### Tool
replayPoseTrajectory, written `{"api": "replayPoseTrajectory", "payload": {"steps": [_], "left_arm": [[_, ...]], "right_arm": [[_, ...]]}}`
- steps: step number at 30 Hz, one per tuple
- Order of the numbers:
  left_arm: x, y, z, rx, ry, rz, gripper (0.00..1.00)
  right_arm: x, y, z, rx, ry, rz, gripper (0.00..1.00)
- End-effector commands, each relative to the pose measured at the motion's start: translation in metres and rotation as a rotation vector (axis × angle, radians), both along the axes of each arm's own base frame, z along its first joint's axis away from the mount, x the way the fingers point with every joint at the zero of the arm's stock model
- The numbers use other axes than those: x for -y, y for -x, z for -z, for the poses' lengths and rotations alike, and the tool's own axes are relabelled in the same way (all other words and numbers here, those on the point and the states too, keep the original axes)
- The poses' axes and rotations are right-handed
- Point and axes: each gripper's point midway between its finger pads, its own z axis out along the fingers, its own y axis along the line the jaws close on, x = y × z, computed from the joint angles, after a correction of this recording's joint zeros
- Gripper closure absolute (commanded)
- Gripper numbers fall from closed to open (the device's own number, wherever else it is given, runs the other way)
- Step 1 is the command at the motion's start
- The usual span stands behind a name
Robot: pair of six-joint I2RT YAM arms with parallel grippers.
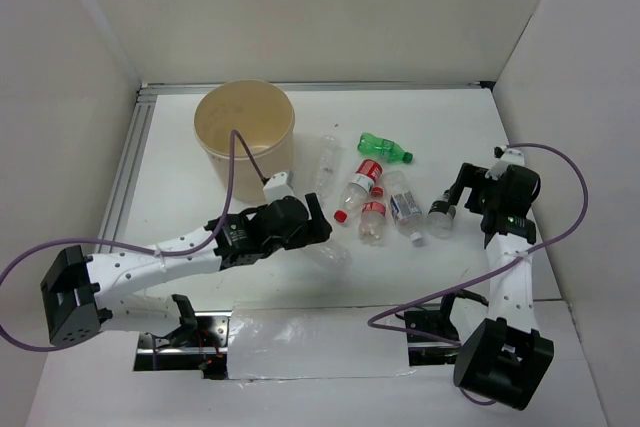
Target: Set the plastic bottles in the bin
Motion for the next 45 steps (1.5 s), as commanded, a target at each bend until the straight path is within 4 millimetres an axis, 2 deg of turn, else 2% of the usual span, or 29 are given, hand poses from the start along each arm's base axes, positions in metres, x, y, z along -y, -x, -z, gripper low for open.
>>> {"api": "replayPoseTrajectory", "payload": {"steps": [1, 3, 7, 11, 13, 17, 20, 22, 23, 24, 25, 26, 27, 28, 29, 30, 31, 33, 38, 40, 43, 44, 45], "left_arm": [[0.008, 0.000, -0.008, -0.021, 0.083, -0.087, 0.00], [0.010, 0.001, 0.000, -0.030, 0.064, -0.094, 0.00], [0.019, -0.001, -0.005, -0.037, 0.081, -0.110, 0.00], [0.015, -0.003, 0.001, -0.063, 0.074, -0.163, 0.00], [0.012, -0.005, -0.001, -0.062, 0.081, -0.198, 0.00], [0.007, -0.007, 0.002, -0.092, 0.099, -0.282, 0.06], [0.002, -0.007, 0.015, -0.128, 0.071, -0.336, 0.08], [0.010, -0.009, 0.012, -0.137, 0.084, -0.337, 0.08], [0.010, -0.006, 0.025, -0.160, 0.043, -0.333, 0.08], [0.013, -0.008, 0.023, -0.173, 0.047, -0.352, 0.08], [0.016, -0.008, 0.027, -0.188, 0.040, -0.356, 0.06], [0.019, -0.009, 0.030, -0.191, 0.031, -0.357, 0.06], [0.021, -0.008, 0.041, -0.211, -0.003, -0.355, 0.05], [0.025, -0.010, 0.039, -0.212, -0.006, -0.355, 0.05], [0.025, -0.010, 0.042, -0.217, -0.023, -0.357, 0.04], [0.026, -0.011, 0.053, -0.236, -0.045, -0.378, 0.04], [0.028, -0.012, 0.055, -0.237, -0.051, -0.379, 0.02], [0.032, -0.011, 0.064, -0.258, -0.061, -0.382, 0.02], [0.033, -0.017, 0.106, -0.329, -0.117, -0.410, 0.02], [0.037, -0.022, 0.112, -0.334, -0.108, -0.408, 0.05], [0.037, -0.021, 0.117, -0.345, -0.109, -0.383, 0.37], [0.036, -0.020, 0.119, -0.342, -0.116, -0.373, 0.44], [0.040, -0.019, 0.115, -0.331, -0.108, -0.351, 0.60]], "right_arm": [[0.008, -0.012, -0.024, 0.087, 0.038, 0.009, 0.01], [0.008, -0.010, -0.023, 0.086, 0.048, 0.003, 0.01], [0.000, -0.010, -0.020, 0.085, 0.062, -0.067, 0.01], [-0.001, -0.009, -0.025, 0.101, 0.093, -0.091, 0.01], [0.007, -0.008, -0.024, 0.091, 0.113, -0.054, 0.01], [0.009, -0.006, -0.019, 0.080, 0.118, -0.051, 0.01], [0.006, -0.006, -0.020, 0.084, 0.121, -0.076, 0.01], [0.000, -0.008, -0.018, 0.085, 0.112, -0.116, 0.01], [-0.002, -0.008, -0.018, 0.088, 0.114, -0.133, 0.02], [-0.003, -0.008, -0.018, 0.090, 0.119, -0.147, 0.11], [-0.003, -0.007, -0.017, 0.082, 0.115, -0.148, 0.24], [-0.003, -0.007, -0.017, 0.082, 0.115, -0.148, 0.44], [-0.003, -0.007, -0.017, 0.082, 0.115, -0.148, 0.60], [-0.003, -0.007, -0.017, 0.082, 0.115, -0.148, 0.60], [-0.005, -0.007, -0.017, 0.085, 0.110, -0.157, 0.53], [-0.007, -0.007, -0.017, 0.088, 0.113, -0.170, 0.22], [-0.007, -0.007, -0.017, 0.088, 0.113, -0.170, 0.11], [-0.007, -0.007, -0.017, 0.088, 0.113, -0.170, 0.00], [-0.010, -0.008, -0.018, 0.093, 0.112, -0.194, 0.00], [-0.013, -0.007, -0.014, 0.082, 0.102, -0.214, 0.00], [-0.018, -0.006, -0.013, 0.082, 0.096, -0.242, 0.00], [-0.019, -0.006, -0.014, 0.085, 0.100, -0.254, 0.00], [-0.023, -0.008, -0.019, 0.100, 0.093, -0.274, 0.00]]}}
